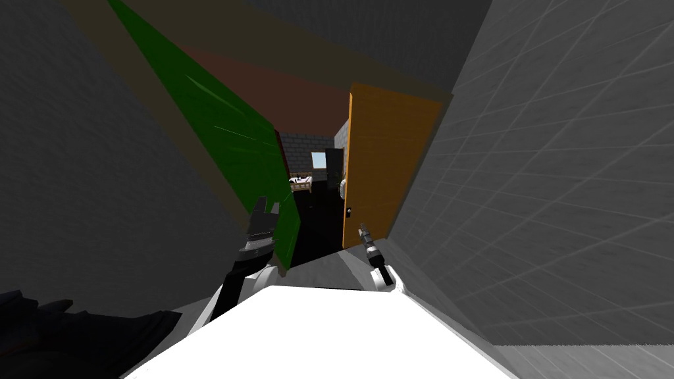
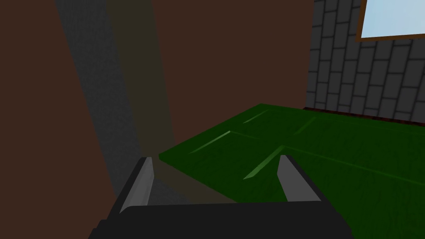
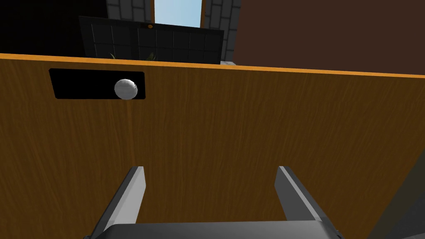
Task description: Push the door open
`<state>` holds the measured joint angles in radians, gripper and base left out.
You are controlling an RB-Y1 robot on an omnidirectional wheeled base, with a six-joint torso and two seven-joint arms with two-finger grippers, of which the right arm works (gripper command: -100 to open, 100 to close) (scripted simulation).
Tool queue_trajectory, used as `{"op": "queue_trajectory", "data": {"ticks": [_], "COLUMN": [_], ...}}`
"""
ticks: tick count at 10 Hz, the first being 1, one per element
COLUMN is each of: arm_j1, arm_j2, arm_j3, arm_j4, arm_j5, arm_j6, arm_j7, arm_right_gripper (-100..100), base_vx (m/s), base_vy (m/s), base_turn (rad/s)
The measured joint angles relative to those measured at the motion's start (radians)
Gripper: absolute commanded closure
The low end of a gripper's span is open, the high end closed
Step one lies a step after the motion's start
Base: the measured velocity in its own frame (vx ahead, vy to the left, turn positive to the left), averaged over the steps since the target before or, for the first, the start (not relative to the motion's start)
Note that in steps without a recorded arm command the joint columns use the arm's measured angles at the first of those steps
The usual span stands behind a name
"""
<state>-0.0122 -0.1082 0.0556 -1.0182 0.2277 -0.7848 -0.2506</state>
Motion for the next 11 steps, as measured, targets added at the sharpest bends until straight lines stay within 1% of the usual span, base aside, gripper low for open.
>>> {"op": "queue_trajectory", "data": {"ticks": [1, 2, 3, 5, 6, 7, 9, 10, 11], "arm_j1": [-0.014, -0.015, -0.021, -0.038, -0.05, -0.053, -0.08, -0.089, -0.089], "arm_j2": [-0.003, -0.005, -0.005, -0.005, -0.003, -0.006, -0.005, -0.006, -0.007], "arm_j3": [0.0, 0.001, 0.002, 0.0, -0.001, 0.002, 0.0, 0.0, 0.002], "arm_j4": [0.034, 0.046, 0.068, 0.119, 0.157, 0.172, 0.237, 0.262, 0.27], "arm_j5": [0.005, 0.008, 0.011, 0.015, 0.019, 0.024, 0.031, 0.034, 0.039], "arm_j6": [-0.006, -0.005, -0.007, -0.021, -0.03, -0.029, -0.039, -0.041, -0.038], "arm_j7": [-0.007, -0.014, -0.018, -0.021, -0.024, -0.031, -0.04, -0.045, -0.051], "arm_right_gripper": [-100, -100, -100, -100, -100, -100, -100, -100, -100], "base_vx": [0.07, 0.059, 0.044, 0.066, 0.099, 0.103, 0.083, 0.075, 0.053], "base_vy": [-0.02, -0.025, -0.016, -0.018, -0.026, -0.02, -0.02, -0.026, -0.016], "base_turn": [0.005, 0.006, 0.006, 0.008, 0.018, 0.008, 0.01, 0.006, 0.003]}}
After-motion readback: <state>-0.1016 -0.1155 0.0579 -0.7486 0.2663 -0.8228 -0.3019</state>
